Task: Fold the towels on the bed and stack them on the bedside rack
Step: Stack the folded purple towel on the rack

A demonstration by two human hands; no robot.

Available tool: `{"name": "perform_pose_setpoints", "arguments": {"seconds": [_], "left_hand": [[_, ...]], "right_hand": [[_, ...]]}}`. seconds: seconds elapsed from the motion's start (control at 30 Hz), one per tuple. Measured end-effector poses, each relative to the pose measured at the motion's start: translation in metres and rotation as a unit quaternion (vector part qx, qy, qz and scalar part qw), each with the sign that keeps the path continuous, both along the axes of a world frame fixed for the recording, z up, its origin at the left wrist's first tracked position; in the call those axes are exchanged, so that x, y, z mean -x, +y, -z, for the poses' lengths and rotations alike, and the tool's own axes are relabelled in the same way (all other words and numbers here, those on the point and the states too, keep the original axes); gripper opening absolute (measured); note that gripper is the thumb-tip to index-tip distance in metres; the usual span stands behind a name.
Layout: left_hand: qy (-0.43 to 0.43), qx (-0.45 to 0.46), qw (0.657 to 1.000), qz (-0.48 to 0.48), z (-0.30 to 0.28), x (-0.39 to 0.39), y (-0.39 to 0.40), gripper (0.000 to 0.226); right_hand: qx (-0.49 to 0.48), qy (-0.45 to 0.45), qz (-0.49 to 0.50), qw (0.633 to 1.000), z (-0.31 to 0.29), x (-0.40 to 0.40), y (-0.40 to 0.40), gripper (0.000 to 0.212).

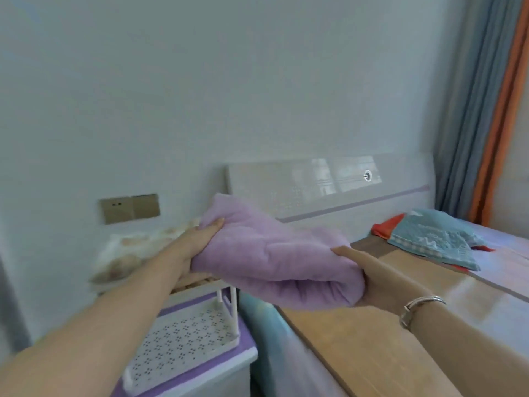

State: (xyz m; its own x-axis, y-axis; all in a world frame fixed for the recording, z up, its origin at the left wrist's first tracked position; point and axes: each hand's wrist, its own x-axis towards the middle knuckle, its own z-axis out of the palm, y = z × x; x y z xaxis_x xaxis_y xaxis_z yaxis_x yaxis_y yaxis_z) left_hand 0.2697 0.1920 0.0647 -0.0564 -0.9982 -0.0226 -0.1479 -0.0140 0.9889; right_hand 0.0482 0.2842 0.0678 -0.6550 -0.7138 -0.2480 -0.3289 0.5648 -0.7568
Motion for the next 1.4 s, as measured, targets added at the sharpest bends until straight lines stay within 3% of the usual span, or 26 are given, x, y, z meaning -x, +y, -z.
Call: {"name": "perform_pose_setpoints", "arguments": {"seconds": [0.03, 0.07, 0.13, 0.17, 0.2, 0.23, 0.27, 0.37, 0.5, 0.57, 0.67, 0.8, 0.87, 0.93, 1.0, 1.07, 1.1, 1.17, 1.2, 1.3, 1.4], "left_hand": [[0.001, 0.004, 1.000, -0.025, -0.004, -0.019, -0.005, 0.059], [0.005, 0.010, 0.999, -0.052, -0.009, -0.044, -0.013, 0.063], [0.019, 0.009, 0.995, -0.093, -0.014, -0.078, -0.024, 0.065], [0.025, 0.012, 0.993, -0.112, -0.016, -0.093, -0.031, 0.067], [0.026, 0.014, 0.991, -0.129, -0.018, -0.105, -0.036, 0.069], [0.024, 0.019, 0.989, -0.148, -0.020, -0.115, -0.041, 0.068], [0.026, 0.027, 0.985, -0.166, -0.020, -0.126, -0.052, 0.065], [0.046, 0.021, 0.981, -0.187, -0.026, -0.148, -0.069, 0.054], [0.017, 0.019, 0.961, -0.275, -0.023, -0.183, -0.101, 0.076], [-0.019, -0.006, 0.953, -0.303, -0.011, -0.193, -0.112, 0.080], [-0.093, -0.062, 0.941, -0.320, 0.022, -0.196, -0.120, 0.074], [-0.157, -0.123, 0.921, -0.336, 0.044, -0.200, -0.122, 0.082], [-0.291, -0.076, 0.879, -0.370, 0.035, -0.202, -0.125, 0.070], [-0.408, 0.067, 0.833, -0.367, 0.022, -0.195, -0.127, 0.050], [-0.442, 0.163, 0.834, -0.287, 0.011, -0.181, -0.130, 0.039], [-0.470, 0.110, 0.856, -0.186, 0.014, -0.169, -0.136, 0.040], [-0.498, 0.058, 0.854, -0.141, 0.019, -0.166, -0.138, 0.047], [-0.517, -0.004, 0.850, -0.103, 0.028, -0.165, -0.142, 0.055], [-0.509, -0.011, 0.855, -0.098, 0.029, -0.166, -0.142, 0.056], [-0.503, -0.003, 0.858, -0.106, 0.020, -0.164, -0.140, 0.050], [-0.504, 0.071, 0.850, -0.136, 0.007, -0.148, -0.130, 0.039]], "right_hand": [[-0.010, -0.031, -0.018, 0.999, -0.003, -0.024, -0.020, 0.008], [-0.048, -0.028, -0.076, 0.996, -0.008, -0.045, -0.036, 0.008], [-0.046, 0.033, -0.041, 0.998, -0.007, -0.058, -0.068, 0.008], [-0.026, 0.014, -0.083, 0.996, 0.006, -0.051, -0.088, 0.014], [0.107, -0.093, -0.126, 0.982, 0.012, -0.048, -0.111, 0.035], [0.221, -0.200, -0.158, 0.941, 0.009, -0.050, -0.129, 0.058], [0.267, -0.265, -0.196, 0.905, 0.004, -0.048, -0.144, 0.068], [0.324, -0.257, -0.238, 0.879, -0.011, -0.072, -0.182, 0.058], [0.364, -0.243, -0.281, 0.854, -0.020, -0.110, -0.223, 0.052], [0.335, -0.213, -0.292, 0.870, -0.009, -0.120, -0.236, 0.046], [0.241, -0.106, -0.316, 0.912, 0.025, -0.128, -0.249, 0.058], [0.210, 0.013, -0.321, 0.923, 0.050, -0.125, -0.253, 0.055], [0.245, 0.131, -0.306, 0.911, 0.044, -0.131, -0.250, 0.058], [0.292, 0.248, -0.326, 0.864, 0.034, -0.140, -0.250, 0.060], [0.284, 0.327, -0.384, 0.815, 0.032, -0.150, -0.253, 0.053], [0.201, 0.363, -0.441, 0.796, 0.040, -0.153, -0.257, 0.051], [0.161, 0.383, -0.464, 0.783, 0.043, -0.152, -0.258, 0.060], [0.100, 0.398, -0.489, 0.770, 0.042, -0.150, -0.262, 0.072], [0.082, 0.386, -0.493, 0.776, 0.037, -0.148, -0.261, 0.064], [0.111, 0.342, -0.497, 0.789, 0.016, -0.139, -0.246, 0.052], [0.167, 0.318, -0.463, 0.811, 0.004, -0.114, -0.222, 0.049]]}}
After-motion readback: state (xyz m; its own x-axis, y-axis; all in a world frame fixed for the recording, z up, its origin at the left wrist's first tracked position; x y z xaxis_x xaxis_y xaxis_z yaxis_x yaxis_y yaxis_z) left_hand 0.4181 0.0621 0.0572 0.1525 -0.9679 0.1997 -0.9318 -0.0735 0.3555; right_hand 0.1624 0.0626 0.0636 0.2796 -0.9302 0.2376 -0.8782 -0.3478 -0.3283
